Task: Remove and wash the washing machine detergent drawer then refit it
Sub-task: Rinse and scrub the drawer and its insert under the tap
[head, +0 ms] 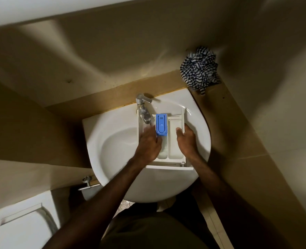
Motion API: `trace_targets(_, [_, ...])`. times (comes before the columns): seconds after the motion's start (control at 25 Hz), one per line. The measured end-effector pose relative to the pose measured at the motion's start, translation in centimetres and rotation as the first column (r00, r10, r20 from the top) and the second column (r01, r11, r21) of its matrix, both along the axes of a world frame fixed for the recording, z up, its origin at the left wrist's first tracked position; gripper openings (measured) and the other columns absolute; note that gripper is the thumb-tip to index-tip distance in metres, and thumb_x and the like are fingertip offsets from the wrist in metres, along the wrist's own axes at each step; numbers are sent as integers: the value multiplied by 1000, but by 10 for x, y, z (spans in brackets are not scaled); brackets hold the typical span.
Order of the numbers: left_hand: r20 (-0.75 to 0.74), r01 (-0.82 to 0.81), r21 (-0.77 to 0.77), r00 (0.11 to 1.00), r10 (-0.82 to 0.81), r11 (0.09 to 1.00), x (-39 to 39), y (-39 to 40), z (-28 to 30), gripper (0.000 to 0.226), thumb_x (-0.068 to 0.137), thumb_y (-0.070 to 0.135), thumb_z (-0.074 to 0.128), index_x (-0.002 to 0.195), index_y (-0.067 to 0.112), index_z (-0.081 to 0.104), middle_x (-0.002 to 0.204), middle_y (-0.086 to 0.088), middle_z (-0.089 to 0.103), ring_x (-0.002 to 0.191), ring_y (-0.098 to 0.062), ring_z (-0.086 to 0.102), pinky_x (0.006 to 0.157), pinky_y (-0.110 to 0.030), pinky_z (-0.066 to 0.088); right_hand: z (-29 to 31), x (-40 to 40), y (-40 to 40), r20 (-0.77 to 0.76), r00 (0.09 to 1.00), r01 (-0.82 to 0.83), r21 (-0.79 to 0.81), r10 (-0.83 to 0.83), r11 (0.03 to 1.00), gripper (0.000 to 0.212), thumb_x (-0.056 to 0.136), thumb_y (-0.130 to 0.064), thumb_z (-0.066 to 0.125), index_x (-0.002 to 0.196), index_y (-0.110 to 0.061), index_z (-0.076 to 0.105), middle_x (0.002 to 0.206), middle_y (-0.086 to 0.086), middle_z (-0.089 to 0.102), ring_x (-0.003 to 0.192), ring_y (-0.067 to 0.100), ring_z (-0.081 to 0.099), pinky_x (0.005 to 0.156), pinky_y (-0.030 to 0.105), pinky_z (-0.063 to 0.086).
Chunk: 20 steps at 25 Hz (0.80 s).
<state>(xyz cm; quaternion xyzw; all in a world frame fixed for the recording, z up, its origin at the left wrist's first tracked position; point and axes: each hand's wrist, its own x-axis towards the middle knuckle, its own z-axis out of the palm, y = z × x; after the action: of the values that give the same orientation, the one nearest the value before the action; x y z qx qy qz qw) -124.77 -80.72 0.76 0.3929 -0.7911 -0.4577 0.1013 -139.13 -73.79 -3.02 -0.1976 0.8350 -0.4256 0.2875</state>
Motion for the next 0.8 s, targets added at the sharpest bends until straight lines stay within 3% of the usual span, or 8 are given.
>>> trace_targets(0.08, [1, -51, 18, 999, 51, 999, -15, -8, 2, 41, 107, 13, 54, 147, 7, 54, 144, -13, 61, 136, -28, 55, 118, -46, 44, -2, 0, 1, -11, 1000, 11, 2, -11, 1000, 31, 106, -16, 51, 132, -9, 65, 126, 13, 72, 114, 35, 68, 101, 51, 56])
trace_targets(0.2, [39, -120, -5, 992, 120, 993, -17, -7, 1, 48, 103, 19, 63, 149, 10, 52, 145, -11, 61, 134, -26, 58, 115, -44, 48, -8, 4, 0, -32, 999, 37, -8, -37, 999, 29, 106, -16, 51, 129, -7, 66, 122, 15, 73, 112, 37, 69, 99, 53, 56])
trace_targets(0.32, [52, -47, 86, 998, 42, 995, -2, -2, -4, 59, 105, 12, 57, 160, 16, 37, 160, -8, 48, 146, -29, 47, 121, -48, 39, -10, 8, -1, -12, 998, 63, -16, -64, 998, 26, 106, -17, 52, 124, -6, 67, 119, 16, 74, 110, 36, 70, 98, 55, 56])
trace_targets(0.4, [143, 5, 122, 989, -22, 992, 11, 6, -5, 61, 108, 14, 50, 164, 22, 28, 160, -7, 47, 143, -33, 49, 119, -51, 39, -12, 5, -3, -5, 997, 82, -23, -82, 996, 26, 106, -18, 52, 122, -5, 67, 117, 16, 74, 108, 37, 70, 97, 55, 56])
trace_targets(0.52, [249, -34, 7, 968, 31, 999, 22, 16, -7, 49, 108, 18, 50, 157, 22, 45, 146, -10, 63, 128, -36, 61, 112, -43, 44, -12, 6, -2, -34, 997, 72, -19, -73, 997, 26, 106, -17, 52, 122, -2, 67, 116, 18, 74, 108, 38, 69, 97, 55, 56])
trace_targets(0.6, [188, -128, 43, 975, 118, 991, 17, 16, -7, 46, 104, 13, 55, 149, 19, 55, 142, -8, 66, 129, -33, 61, 113, -38, 44, -12, 6, -1, -70, 996, 61, -11, -61, 998, 27, 106, -17, 53, 124, -2, 66, 117, 18, 74, 108, 39, 69, 97, 53, 56])
trace_targets(0.72, [30, -140, 146, 990, 137, 979, 2, 6, -4, 62, 98, -4, 58, 155, 14, 46, 155, -7, 53, 145, -26, 47, 122, -38, 33, -11, 7, -1, -82, 995, 51, -6, -52, 999, 27, 107, -16, 53, 127, -3, 66, 121, 18, 73, 111, 38, 69, 98, 52, 56])
trace_targets(0.8, [5, -110, 108, 994, 110, 988, -6, -6, -5, 66, 96, -9, 58, 157, 12, 44, 158, -8, 50, 147, -26, 45, 124, -41, 35, -9, 11, -1, -71, 996, 59, -17, -60, 998, 28, 107, -16, 52, 127, -2, 66, 122, 17, 73, 112, 37, 69, 99, 52, 55])
